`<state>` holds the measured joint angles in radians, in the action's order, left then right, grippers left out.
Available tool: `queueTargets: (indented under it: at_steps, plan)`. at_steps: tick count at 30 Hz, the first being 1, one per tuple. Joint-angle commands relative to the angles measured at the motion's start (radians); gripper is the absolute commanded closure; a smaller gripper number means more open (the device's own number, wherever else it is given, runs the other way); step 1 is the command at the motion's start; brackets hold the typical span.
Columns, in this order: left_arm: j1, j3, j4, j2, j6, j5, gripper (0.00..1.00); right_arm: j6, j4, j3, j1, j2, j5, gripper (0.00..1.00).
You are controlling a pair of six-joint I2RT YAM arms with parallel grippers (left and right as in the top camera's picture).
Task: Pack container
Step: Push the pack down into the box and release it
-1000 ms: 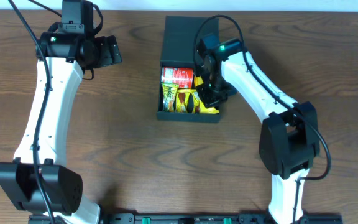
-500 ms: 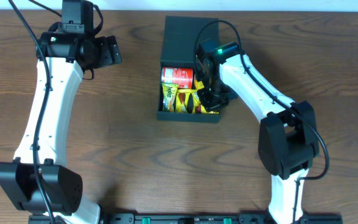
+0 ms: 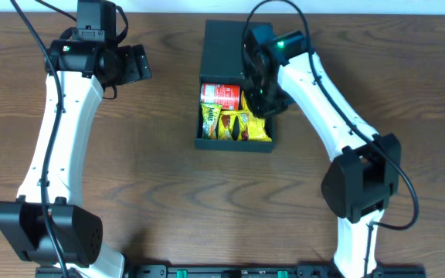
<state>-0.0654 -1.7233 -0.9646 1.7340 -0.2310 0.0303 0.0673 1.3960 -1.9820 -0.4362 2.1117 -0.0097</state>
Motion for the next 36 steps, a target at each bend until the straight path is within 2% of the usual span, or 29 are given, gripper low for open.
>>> queueTargets:
  at_steps: [1, 16, 28, 36]
  plan:
    - [0.005, 0.002, -0.003, 0.007, 0.007, 0.006, 0.02, 0.014, -0.033, -0.029, -0.006, -0.026, 0.009, 0.98]
    - [0.005, 0.002, -0.004, 0.007, 0.007, 0.006, 0.02, 0.01, -0.237, 0.021, -0.009, 0.079, 0.013, 0.98]
    - [0.006, 0.002, -0.014, 0.007, 0.008, 0.007, 0.02, 0.01, -0.116, 0.022, -0.008, 0.163, 0.014, 0.98]
    - [0.006, 0.002, -0.014, 0.007, 0.007, 0.007, 0.02, 0.027, -0.061, 0.022, -0.008, 0.163, 0.095, 0.98]
